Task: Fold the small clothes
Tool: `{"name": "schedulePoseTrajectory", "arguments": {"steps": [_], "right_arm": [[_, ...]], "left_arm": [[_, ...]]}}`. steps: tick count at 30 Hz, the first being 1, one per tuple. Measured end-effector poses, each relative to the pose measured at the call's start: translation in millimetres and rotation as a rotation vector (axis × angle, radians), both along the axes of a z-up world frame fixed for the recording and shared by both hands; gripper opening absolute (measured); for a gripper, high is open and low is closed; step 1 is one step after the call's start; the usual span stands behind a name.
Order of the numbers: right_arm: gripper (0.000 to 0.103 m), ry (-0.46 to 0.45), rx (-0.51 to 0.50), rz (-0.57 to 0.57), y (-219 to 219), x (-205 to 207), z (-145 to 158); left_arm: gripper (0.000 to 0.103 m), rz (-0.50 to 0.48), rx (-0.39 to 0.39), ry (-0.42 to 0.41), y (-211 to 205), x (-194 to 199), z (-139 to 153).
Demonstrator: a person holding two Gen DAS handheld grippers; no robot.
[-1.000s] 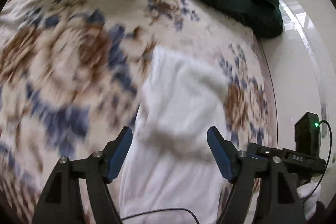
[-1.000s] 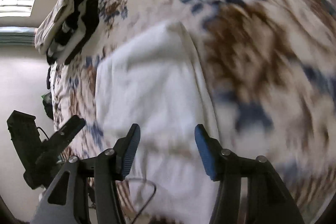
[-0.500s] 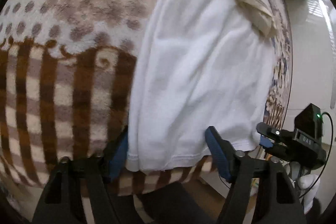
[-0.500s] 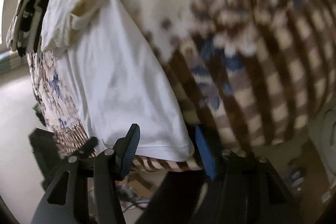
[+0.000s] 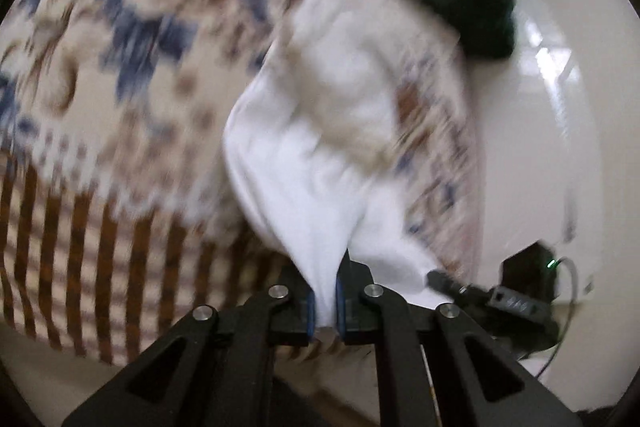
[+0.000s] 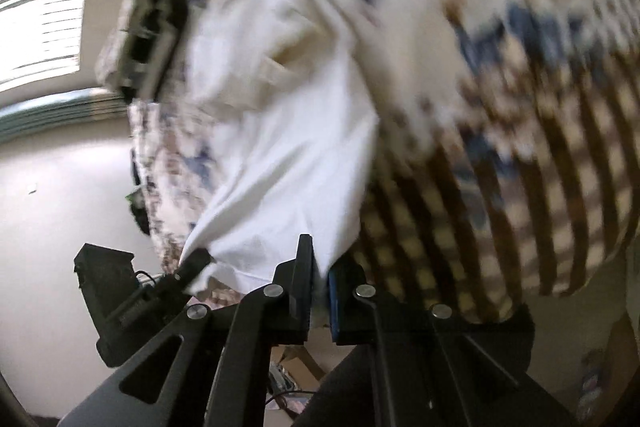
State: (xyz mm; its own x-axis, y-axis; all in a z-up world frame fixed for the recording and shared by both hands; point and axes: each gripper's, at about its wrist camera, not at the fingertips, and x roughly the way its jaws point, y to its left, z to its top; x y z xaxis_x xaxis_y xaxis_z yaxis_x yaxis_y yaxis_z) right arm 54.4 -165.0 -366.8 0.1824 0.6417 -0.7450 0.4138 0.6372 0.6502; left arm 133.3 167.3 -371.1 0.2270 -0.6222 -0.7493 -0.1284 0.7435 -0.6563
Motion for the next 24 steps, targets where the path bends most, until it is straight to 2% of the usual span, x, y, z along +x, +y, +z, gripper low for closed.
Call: {"name": "schedulePoseTrajectory", "arguments": {"steps": [4, 7, 10, 12, 13, 14, 15, 16, 18, 20, 22, 24], "right_arm": [[0.007, -0.094, 0.029, -0.034, -6.6, 62.9, 32.5], [0.007, -0.17, -0.006, -0.07, -8.8, 126.8, 48.2], [0.007, -0.222, -0.027, -0.111, -12.6, 189.2, 46.5], [0.011, -0.201, -0.023, -0.165, -22.4, 218.9, 35.6], [0.024, -0.196, -0.014, -0.208, -29.4, 227.3, 31.8], [0.045, -0.201, -0.022, -0.232, -32.9, 228.1, 32.3], [0.054, -0.213, -0.035, -0.243, -35.7, 227.1, 33.3], [0.058, -0.225, -0.057, -0.24, -39.1, 224.7, 36.7], [0.058, -0.209, -0.134, -0.207, -38.3, 221.6, 37.5], [0.059, -0.182, -0.17, -0.149, -33.7, 222.4, 29.2], [0.059, -0.145, -0.194, -0.11, -29.8, 223.8, 11.8], [0.059, -0.127, -0.197, -0.089, -22.9, 232.0, -5.7]], "left_arm": [[0.006, 0.054, -0.065, -0.072, -2.6, 63.5, 18.8], [0.006, 0.087, -0.099, -0.115, 2.7, 127.2, 18.6], [0.013, 0.111, -0.135, -0.074, 1.0, 190.8, -3.8], [0.029, 0.149, -0.146, -0.023, 9.9, 216.8, -17.7], [0.035, 0.161, -0.173, -0.015, 14.5, 219.7, -20.6], [0.048, 0.172, -0.191, -0.016, 19.9, 219.3, -22.3], [0.058, 0.187, -0.191, -0.023, 27.0, 216.0, -22.9], [0.059, 0.197, -0.191, -0.024, 31.1, 213.6, -22.4], [0.06, 0.212, -0.156, -0.015, 40.0, 207.8, -26.1], [0.06, 0.202, -0.1, -0.015, 44.1, 204.5, -30.6], [0.063, 0.157, -0.022, -0.007, 39.9, 208.3, -41.4], [0.063, 0.09, 0.02, 0.008, 29.4, 221.0, -60.4]]}}
